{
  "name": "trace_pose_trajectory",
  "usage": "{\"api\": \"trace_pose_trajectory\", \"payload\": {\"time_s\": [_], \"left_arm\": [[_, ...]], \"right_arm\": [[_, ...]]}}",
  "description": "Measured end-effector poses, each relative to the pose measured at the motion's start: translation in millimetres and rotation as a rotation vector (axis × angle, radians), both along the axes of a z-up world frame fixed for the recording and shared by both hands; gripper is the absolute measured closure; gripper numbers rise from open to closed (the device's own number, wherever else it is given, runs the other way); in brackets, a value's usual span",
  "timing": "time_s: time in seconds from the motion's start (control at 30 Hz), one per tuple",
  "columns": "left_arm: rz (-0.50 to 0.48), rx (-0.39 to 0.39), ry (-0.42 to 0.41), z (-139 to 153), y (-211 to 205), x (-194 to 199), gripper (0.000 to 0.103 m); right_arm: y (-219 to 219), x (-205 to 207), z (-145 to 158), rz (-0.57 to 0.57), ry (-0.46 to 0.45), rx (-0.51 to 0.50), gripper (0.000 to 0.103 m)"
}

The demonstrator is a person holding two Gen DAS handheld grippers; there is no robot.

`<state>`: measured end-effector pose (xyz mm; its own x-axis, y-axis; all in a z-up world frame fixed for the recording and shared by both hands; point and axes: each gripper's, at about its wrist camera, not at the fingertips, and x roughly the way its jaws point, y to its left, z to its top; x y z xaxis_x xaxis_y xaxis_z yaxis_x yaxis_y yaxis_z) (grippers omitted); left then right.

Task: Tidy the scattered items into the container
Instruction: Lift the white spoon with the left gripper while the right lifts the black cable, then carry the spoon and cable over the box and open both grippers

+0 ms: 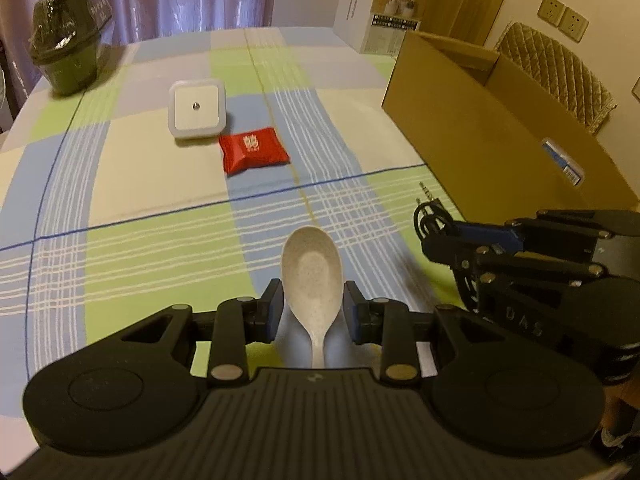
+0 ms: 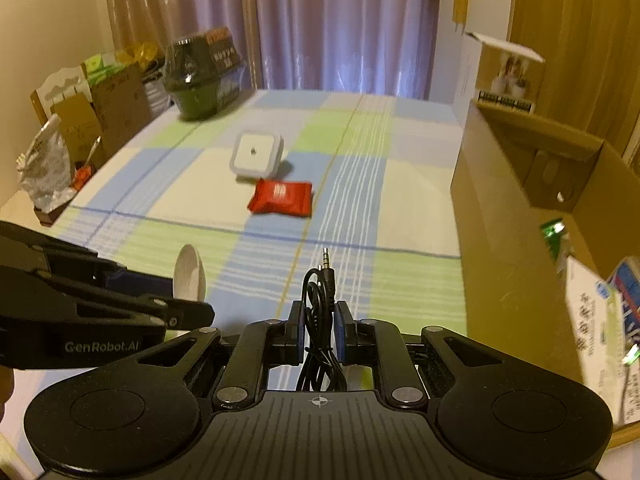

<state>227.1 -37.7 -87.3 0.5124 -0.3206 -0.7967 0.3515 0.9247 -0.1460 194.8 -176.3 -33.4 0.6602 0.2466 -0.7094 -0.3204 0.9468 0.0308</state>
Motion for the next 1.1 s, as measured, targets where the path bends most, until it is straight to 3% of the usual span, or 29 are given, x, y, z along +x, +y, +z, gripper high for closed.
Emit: {"api": "trace_pose_trajectory", "payload": {"time_s": [0.37, 0.63, 0.87, 1.1], "left_arm": [[0.009, -0.012, -0.029, 22, 0, -14, 0.077], [-0.009, -0.019, -0.071, 54, -15, -21, 0.077], [-0.068, -0.033, -0.125, 92, -53, -27, 0.077], [-0.122, -0.100, -0.151, 123, -106, -24, 0.077]], "right_arm": [[-8, -14, 26, -0.013, -0.037, 0.016, 0.086], [-22, -25, 59, -0.030, -0.100, 0.038, 0.086], [-57, -36, 98, -0.089, -0.176, 0.045, 0.086], [-107, -39, 128, -0.169, -0.236, 0.031, 0.086]]}}
